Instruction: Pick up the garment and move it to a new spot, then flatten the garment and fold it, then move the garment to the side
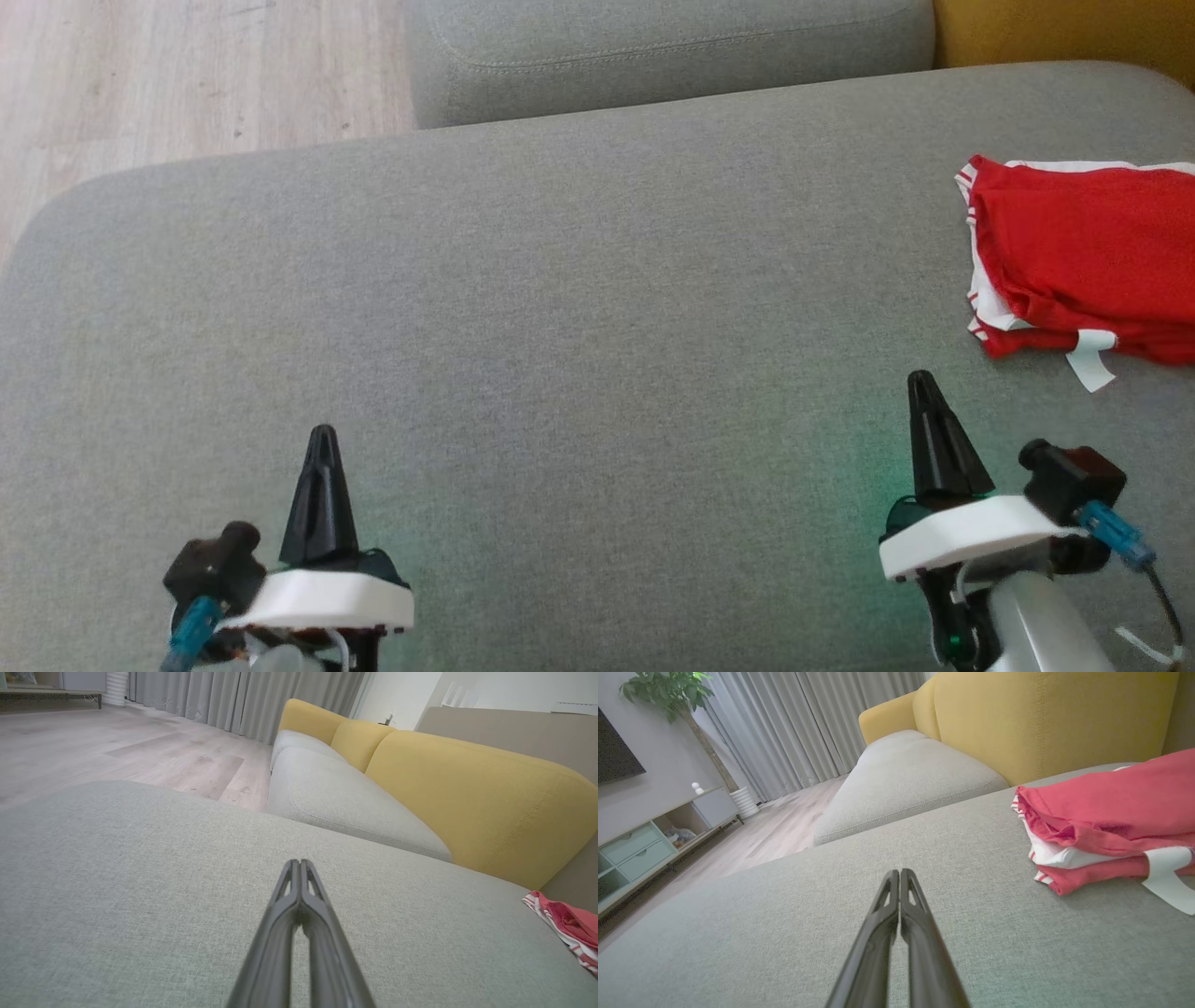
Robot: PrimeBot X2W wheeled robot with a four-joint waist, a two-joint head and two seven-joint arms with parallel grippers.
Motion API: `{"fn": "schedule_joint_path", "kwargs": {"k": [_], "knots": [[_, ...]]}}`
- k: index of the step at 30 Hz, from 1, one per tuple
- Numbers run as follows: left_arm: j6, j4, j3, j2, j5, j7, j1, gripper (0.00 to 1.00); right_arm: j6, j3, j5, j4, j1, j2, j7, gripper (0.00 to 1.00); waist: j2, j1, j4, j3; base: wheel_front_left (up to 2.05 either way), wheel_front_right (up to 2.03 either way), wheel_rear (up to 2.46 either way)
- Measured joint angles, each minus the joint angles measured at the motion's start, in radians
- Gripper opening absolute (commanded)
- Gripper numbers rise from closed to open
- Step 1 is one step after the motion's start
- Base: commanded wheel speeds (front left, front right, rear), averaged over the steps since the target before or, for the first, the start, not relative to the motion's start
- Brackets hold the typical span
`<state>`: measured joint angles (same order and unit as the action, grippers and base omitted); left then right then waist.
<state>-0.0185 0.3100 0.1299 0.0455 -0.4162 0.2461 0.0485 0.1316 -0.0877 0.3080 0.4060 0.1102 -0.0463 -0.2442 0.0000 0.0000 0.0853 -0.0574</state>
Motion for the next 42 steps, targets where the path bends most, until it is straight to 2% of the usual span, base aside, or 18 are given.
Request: {"fn": "schedule_joint_path", "kwargs": {"k": [42], "knots": [[-0.036, -0.007, -0.067, -0.001, -0.413, -0.123, 0.003, 0.00, 0.000, 0.059, 0.466, -0.040, 0.002, -0.002, 0.110, 0.00, 0.0000, 0.0000, -0.030, 0.019, 0.00, 0.00, 0.00]]}}
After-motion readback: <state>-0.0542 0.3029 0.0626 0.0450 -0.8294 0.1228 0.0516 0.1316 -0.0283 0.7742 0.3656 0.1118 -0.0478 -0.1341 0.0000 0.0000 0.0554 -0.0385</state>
